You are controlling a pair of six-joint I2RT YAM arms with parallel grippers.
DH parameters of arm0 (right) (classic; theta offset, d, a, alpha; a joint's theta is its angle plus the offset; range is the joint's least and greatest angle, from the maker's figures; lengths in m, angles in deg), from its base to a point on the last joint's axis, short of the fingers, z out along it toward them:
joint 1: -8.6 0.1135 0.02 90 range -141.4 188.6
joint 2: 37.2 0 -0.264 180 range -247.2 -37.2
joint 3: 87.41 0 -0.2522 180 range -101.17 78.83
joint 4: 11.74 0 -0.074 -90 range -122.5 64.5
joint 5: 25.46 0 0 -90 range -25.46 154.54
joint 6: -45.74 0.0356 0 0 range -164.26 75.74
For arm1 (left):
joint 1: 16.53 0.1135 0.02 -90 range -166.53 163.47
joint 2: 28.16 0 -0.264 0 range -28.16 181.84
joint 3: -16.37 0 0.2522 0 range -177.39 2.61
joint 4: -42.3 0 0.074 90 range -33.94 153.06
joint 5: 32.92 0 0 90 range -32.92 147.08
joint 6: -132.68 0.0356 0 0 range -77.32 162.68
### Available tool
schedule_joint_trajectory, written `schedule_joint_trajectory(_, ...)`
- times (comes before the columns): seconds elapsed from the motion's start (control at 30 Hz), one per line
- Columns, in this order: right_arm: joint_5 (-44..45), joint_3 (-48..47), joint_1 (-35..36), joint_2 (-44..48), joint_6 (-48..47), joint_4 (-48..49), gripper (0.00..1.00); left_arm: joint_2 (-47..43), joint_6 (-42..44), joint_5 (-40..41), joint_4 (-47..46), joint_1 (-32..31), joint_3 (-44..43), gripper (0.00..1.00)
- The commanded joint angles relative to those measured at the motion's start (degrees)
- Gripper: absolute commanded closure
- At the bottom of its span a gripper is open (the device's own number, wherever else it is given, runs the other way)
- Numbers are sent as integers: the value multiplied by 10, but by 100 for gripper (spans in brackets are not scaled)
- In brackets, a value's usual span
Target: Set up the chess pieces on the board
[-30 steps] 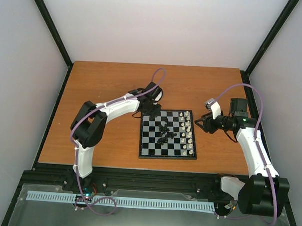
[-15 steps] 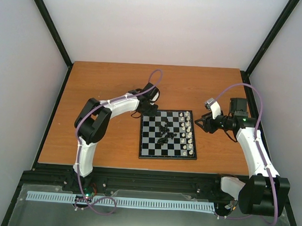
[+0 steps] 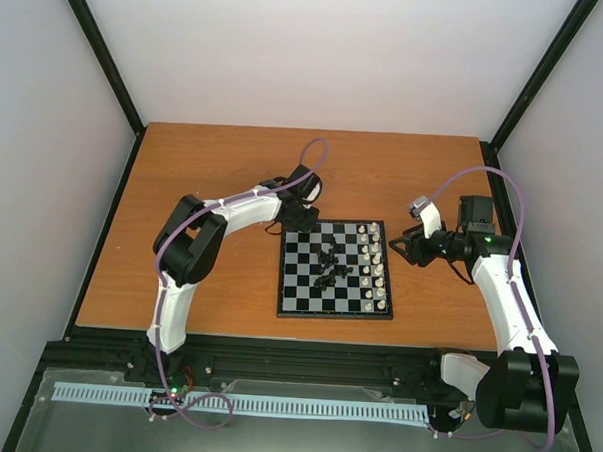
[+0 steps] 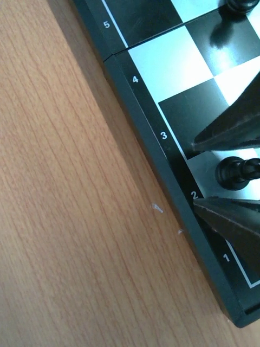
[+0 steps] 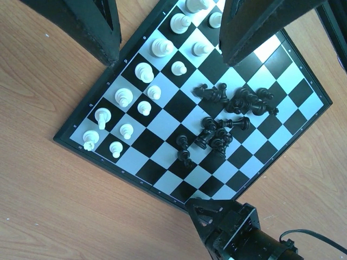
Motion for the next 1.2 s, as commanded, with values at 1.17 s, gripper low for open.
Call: schedule_joint_trajectory(1.17,-8,-12,5,5,-12,-5,50,-52,49,-21,39,-87,-41,60)
